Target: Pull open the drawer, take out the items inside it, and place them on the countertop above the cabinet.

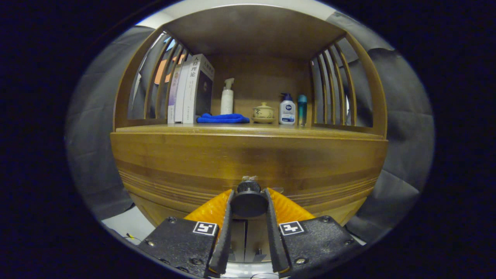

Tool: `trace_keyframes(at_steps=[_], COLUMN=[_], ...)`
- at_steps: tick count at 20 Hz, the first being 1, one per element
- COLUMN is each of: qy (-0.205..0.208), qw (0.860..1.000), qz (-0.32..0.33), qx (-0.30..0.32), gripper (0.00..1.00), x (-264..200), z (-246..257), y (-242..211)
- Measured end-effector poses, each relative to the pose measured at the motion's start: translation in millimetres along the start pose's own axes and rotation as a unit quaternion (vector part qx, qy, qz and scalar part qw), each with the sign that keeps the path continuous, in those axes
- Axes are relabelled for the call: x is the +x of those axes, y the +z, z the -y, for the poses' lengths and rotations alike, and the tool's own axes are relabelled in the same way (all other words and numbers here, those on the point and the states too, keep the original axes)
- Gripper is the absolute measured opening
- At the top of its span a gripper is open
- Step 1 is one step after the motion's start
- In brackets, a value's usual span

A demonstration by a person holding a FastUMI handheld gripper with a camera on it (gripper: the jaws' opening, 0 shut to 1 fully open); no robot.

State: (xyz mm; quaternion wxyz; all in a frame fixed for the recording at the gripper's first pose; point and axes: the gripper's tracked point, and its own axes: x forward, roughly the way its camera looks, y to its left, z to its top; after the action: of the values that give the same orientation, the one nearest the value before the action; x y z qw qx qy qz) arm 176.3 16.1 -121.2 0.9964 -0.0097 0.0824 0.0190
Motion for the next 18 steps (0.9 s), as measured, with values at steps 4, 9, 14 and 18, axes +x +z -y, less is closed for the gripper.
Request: trace_keyframes(at_steps=[4,9,14,18], qy=[0.003,0.001,0.000,0.000], qw=[1.000,1.000,1.000,1.000], qz=[-0.010,-0.017,-0.017,-0.017], qx=[0.006,0.009,0.005,0.007], gripper=[0.38,0.35,0.35,0.35], x=[0,-8,-36,-60], z=[-1,-2,0,1], y=[-2,-4,-11,-17])
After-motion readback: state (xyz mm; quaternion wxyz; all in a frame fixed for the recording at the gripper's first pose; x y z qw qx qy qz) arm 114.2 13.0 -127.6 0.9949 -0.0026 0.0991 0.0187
